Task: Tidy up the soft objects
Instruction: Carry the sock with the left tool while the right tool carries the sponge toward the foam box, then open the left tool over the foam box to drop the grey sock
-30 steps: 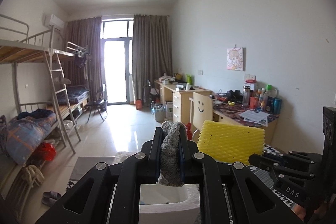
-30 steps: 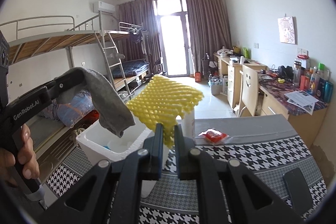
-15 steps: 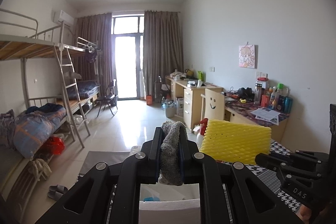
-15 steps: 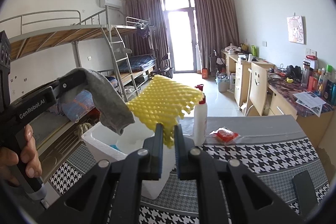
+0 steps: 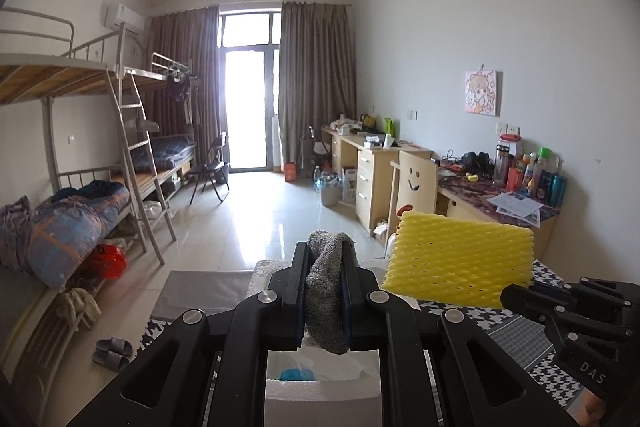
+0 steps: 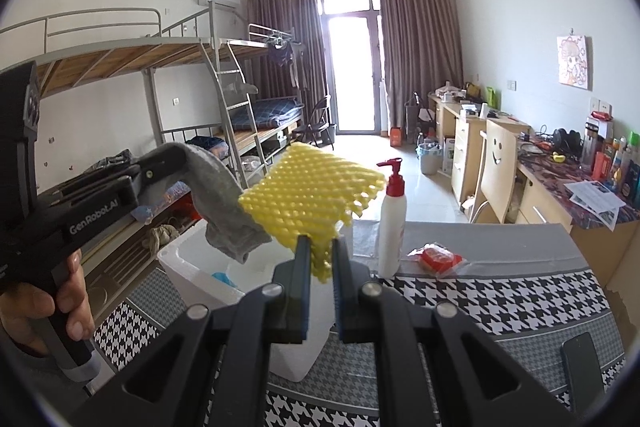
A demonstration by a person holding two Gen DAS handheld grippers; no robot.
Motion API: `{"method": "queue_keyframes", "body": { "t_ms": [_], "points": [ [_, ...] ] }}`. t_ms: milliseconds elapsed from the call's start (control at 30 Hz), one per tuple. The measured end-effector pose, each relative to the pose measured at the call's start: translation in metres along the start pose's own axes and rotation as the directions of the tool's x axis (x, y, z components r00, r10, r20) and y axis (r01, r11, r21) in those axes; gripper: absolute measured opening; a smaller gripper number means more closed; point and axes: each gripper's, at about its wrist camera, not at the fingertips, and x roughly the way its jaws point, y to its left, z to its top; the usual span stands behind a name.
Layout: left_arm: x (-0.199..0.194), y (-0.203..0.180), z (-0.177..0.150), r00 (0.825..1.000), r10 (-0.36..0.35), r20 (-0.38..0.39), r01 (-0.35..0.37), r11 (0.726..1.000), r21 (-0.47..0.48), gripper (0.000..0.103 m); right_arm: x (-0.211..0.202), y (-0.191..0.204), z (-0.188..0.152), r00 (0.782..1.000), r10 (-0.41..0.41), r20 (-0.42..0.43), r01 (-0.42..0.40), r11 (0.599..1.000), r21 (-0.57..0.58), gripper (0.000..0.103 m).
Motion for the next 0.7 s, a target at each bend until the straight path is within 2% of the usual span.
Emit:
{"method": "queue_keyframes", "body": {
  "t_ms": [600,633,700],
  "points": [
    [0.033,0.011,-0.016,0.995,-0.001,-0.102,0.0,1.0,-0.014,0.015,0.016,0.003,-0.001,0.999,-0.013,-0.032,0.013,1.0,0.003,0.013],
    [0.034,0.012,-0.016,0.994,0.007,-0.107,-0.009,1.0,-0.013,0.017,0.016,0.003,-0.001,0.999,-0.014,-0.033,0.014,1.0,0.002,0.013],
    [0.034,0.013,-0.017,0.993,0.013,-0.116,-0.014,1.0,-0.008,0.033,0.016,0.003,-0.001,0.999,-0.012,-0.032,0.013,1.0,0.005,0.013]
  ]
}}
